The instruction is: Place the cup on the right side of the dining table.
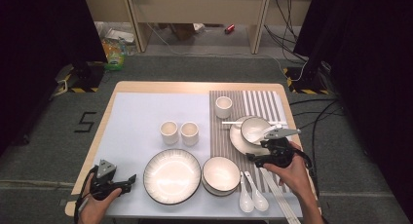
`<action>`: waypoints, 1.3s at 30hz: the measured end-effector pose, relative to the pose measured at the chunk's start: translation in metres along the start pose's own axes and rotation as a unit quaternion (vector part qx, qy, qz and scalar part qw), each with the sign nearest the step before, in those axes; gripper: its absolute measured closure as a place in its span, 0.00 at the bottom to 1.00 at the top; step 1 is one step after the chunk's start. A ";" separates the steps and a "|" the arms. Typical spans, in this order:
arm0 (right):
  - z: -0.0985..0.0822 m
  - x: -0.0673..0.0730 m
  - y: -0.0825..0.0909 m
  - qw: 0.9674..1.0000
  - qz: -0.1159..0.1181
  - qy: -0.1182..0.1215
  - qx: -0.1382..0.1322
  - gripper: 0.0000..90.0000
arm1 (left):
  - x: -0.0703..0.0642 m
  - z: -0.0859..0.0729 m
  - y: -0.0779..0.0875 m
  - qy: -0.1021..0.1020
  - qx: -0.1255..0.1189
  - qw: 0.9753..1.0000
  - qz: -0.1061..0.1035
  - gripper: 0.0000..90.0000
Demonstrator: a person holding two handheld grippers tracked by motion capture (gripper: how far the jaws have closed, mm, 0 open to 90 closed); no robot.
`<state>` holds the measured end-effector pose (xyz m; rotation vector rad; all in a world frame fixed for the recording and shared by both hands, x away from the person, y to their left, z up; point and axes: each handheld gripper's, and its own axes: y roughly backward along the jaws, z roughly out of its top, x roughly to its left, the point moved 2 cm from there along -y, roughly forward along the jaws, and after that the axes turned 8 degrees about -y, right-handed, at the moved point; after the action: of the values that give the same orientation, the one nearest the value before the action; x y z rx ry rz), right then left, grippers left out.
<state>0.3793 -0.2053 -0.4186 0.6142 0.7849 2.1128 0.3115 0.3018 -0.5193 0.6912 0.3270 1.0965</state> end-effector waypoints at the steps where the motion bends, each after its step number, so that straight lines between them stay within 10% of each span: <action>1: -0.003 0.000 0.001 1.000 0.002 -0.001 -0.002 0.29 | 0.000 0.000 0.000 0.000 -0.001 1.000 0.001 0.16; 39: -0.049 -0.009 0.007 0.999 -0.018 -0.021 -0.021 0.28 | 0.000 0.000 0.000 0.000 0.000 1.000 -0.001 0.16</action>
<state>0.3495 -0.2313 -0.4490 0.6155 0.7220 2.0715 0.3115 0.3018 -0.5193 0.6910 0.3278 1.0948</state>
